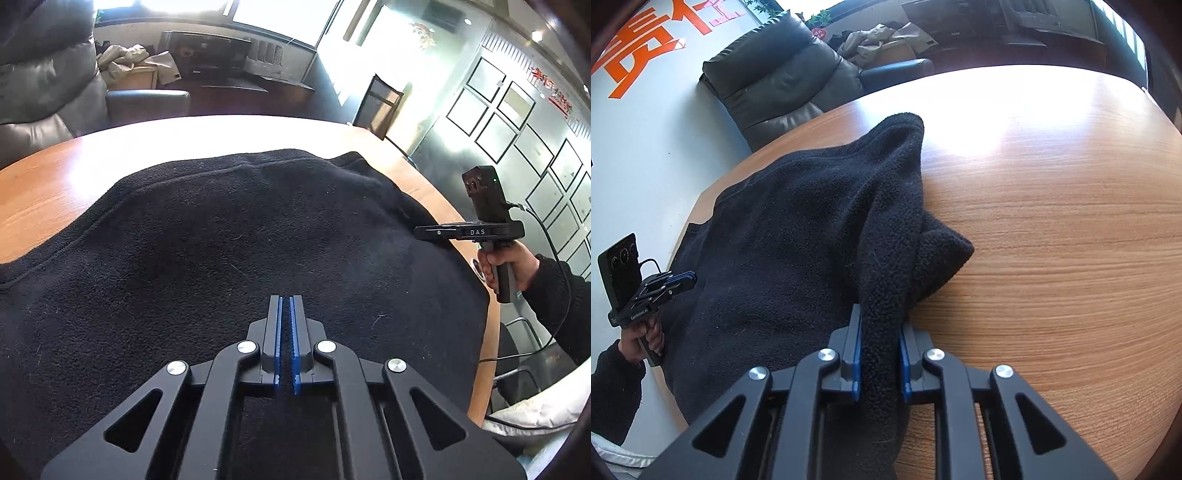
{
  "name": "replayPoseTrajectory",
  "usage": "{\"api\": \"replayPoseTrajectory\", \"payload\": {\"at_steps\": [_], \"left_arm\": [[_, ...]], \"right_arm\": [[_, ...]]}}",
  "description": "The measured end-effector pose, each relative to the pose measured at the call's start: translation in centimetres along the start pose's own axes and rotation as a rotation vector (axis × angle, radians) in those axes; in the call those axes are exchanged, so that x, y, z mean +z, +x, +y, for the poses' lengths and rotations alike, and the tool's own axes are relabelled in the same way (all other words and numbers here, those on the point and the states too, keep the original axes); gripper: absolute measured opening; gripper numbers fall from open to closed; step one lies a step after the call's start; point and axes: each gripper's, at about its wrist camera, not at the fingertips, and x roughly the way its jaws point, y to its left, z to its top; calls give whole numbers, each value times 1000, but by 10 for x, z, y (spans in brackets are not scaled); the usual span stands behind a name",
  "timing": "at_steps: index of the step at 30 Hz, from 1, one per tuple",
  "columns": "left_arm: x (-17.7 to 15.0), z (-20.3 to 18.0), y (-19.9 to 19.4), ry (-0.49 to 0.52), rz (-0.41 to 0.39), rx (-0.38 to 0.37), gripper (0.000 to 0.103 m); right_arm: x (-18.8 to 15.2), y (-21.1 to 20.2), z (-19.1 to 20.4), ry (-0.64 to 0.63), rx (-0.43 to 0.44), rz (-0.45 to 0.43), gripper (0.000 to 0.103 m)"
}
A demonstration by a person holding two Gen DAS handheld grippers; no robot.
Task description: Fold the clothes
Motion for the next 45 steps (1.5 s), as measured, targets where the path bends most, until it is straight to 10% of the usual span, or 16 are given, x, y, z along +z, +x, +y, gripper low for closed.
{"api": "replayPoseTrajectory", "payload": {"at_steps": [14, 22, 31, 34, 45], "left_arm": [[-6, -47, 57, -52, 25, 48, 0], [15, -96, 100, -135, -17, 79, 0], [-6, -95, 27, 7, -52, 113, 0], [-22, -85, 46, -26, 29, 94, 0], [-35, -74, 32, -225, -172, -152, 0]], "right_arm": [[42, -30, 58, -112, -65, -116, 14], [65, -80, 183, -462, -221, -125, 14], [46, -69, 259, -600, -334, -158, 14], [41, -67, 268, -601, -323, -167, 14], [13, -14, 331, -611, -369, -155, 14]]}}
